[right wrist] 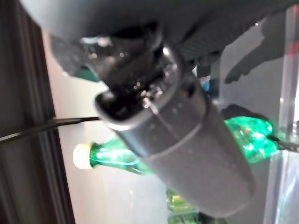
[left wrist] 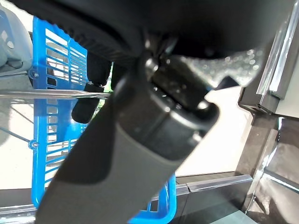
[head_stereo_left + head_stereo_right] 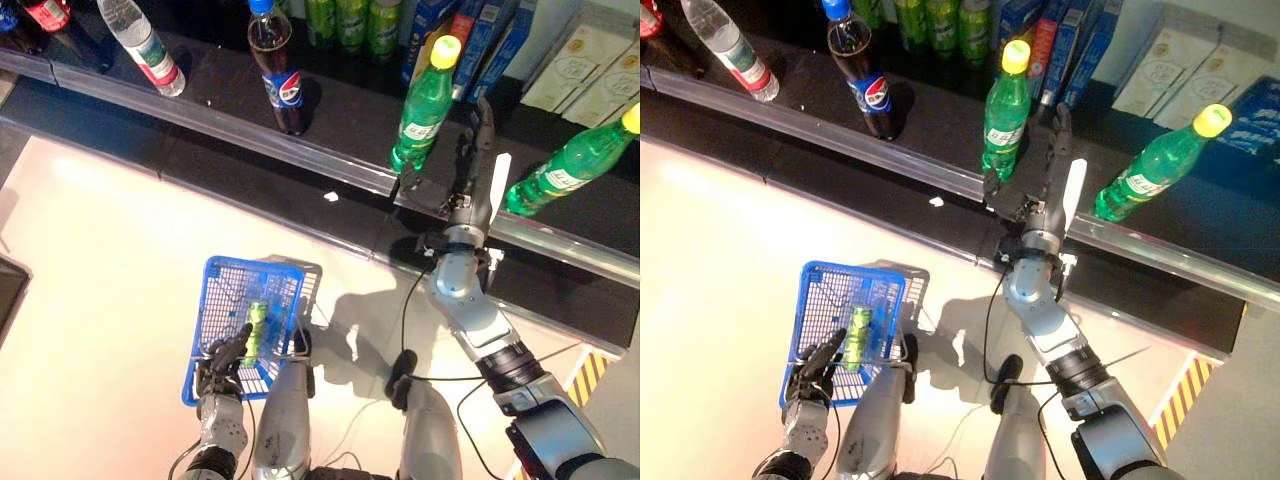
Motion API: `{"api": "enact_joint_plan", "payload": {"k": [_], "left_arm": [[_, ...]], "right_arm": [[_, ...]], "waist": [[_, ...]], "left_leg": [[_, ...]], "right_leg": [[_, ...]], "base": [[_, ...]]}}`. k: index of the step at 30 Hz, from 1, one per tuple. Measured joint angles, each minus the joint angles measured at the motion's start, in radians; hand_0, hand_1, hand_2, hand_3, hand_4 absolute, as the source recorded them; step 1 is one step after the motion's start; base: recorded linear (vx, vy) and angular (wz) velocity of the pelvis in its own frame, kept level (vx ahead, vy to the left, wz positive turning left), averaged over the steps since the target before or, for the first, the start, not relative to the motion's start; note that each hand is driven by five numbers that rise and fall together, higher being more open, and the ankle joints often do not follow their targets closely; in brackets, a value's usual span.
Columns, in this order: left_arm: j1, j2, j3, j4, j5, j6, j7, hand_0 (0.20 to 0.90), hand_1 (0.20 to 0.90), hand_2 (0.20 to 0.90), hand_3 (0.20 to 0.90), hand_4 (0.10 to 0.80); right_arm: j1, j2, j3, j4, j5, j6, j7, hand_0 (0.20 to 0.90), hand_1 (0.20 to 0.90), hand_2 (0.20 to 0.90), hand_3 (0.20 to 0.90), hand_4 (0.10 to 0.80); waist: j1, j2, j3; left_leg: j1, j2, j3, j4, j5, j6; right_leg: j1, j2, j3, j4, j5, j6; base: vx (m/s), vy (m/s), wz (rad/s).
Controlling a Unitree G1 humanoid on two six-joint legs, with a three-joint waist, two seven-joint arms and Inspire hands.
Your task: Pick up the drink and place into the basket.
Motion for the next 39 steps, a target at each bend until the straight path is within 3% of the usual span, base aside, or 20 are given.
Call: {"api": "enact_joint_plan", "payload": {"k": [31,32,33,34,35,36,37,39], "left_arm": [[-0.015,0.022,-0.075,-0.109,-0.009,-0.008,-0.020,0.300,0.300,0.300,0.200,0.100],[-0.015,0.022,-0.075,-0.109,-0.010,-0.007,-0.021,0.300,0.300,0.300,0.200,0.100],[-0.015,0.022,-0.076,-0.109,-0.010,-0.006,-0.023,0.300,0.300,0.300,0.200,0.100],[-0.015,0.022,-0.076,-0.112,-0.010,-0.006,-0.025,0.300,0.300,0.300,0.200,0.100],[-0.015,0.022,-0.076,-0.115,-0.010,-0.006,-0.025,0.300,0.300,0.300,0.200,0.100],[-0.015,0.022,-0.075,-0.117,-0.010,-0.006,-0.026,0.300,0.300,0.300,0.200,0.100],[-0.015,0.022,-0.075,-0.118,-0.010,-0.006,-0.028,0.300,0.300,0.300,0.200,0.100],[-0.015,0.022,-0.077,-0.118,-0.012,-0.003,-0.029,0.300,0.300,0.300,0.200,0.100]], "right_arm": [[-0.278,0.002,-0.109,0.141,0.074,0.007,-0.151,0.900,0.900,0.900,0.900,0.800],[-0.286,0.002,-0.109,0.146,0.088,0.007,-0.150,0.841,0.841,0.841,0.831,0.731],[-0.300,0.001,-0.109,0.164,0.094,0.006,-0.147,0.702,0.702,0.702,0.669,0.569],[-0.316,-0.002,-0.109,0.181,0.098,0.006,-0.141,0.676,0.676,0.676,0.639,0.539],[-0.324,-0.004,-0.109,0.187,0.098,0.006,-0.133,0.578,0.578,0.578,0.524,0.424],[-0.333,-0.006,-0.109,0.191,0.104,0.006,-0.122,0.526,0.526,0.526,0.464,0.364],[-0.341,-0.007,-0.109,0.199,0.115,0.006,-0.111,0.300,0.300,0.300,0.200,0.100],[-0.343,-0.008,-0.108,0.204,0.137,0.006,-0.090,0.300,0.300,0.300,0.200,0.100]], "waist": [[0.054,0.002,0.012],[0.055,0.002,0.012],[0.055,0.002,0.012],[0.055,0.002,0.012],[0.056,0.002,0.012],[0.056,0.002,0.012],[0.056,0.003,0.012],[0.062,0.003,0.012]], "left_leg": [[-0.193,-0.021,-0.025,0.064,0.004,0.010],[-0.195,-0.023,-0.026,0.067,0.003,0.010],[-0.198,-0.025,-0.027,0.071,0.003,0.011],[-0.207,-0.027,-0.029,0.079,0.003,0.011],[-0.213,-0.027,-0.030,0.084,0.003,0.011],[-0.221,-0.028,-0.032,0.089,0.002,0.012],[-0.225,-0.029,-0.033,0.091,0.002,0.012],[-0.226,-0.029,-0.033,0.097,0.002,0.012]], "right_leg": [[-0.183,-0.030,-0.003,0.083,-0.009,-0.002],[-0.186,-0.033,-0.002,0.088,-0.011,-0.002],[-0.192,-0.038,-0.002,0.098,-0.014,-0.003],[-0.199,-0.041,-0.002,0.103,-0.017,-0.004],[-0.206,-0.042,-0.001,0.109,-0.018,-0.005],[-0.213,-0.044,-0.001,0.117,-0.020,-0.007],[-0.218,-0.045,-0.001,0.120,-0.022,-0.008],[-0.221,-0.047,0.001,0.130,-0.024,-0.009]], "base": [[0.008,0.004,0.02],[0.027,-0.002,0.05],[0.026,-0.007,0.06],[0.024,-0.007,0.05],[0.026,-0.002,0.05],[0.026,0.006,0.03],[0.000,0.000,0.00],[0.000,0.000,0.00]]}}
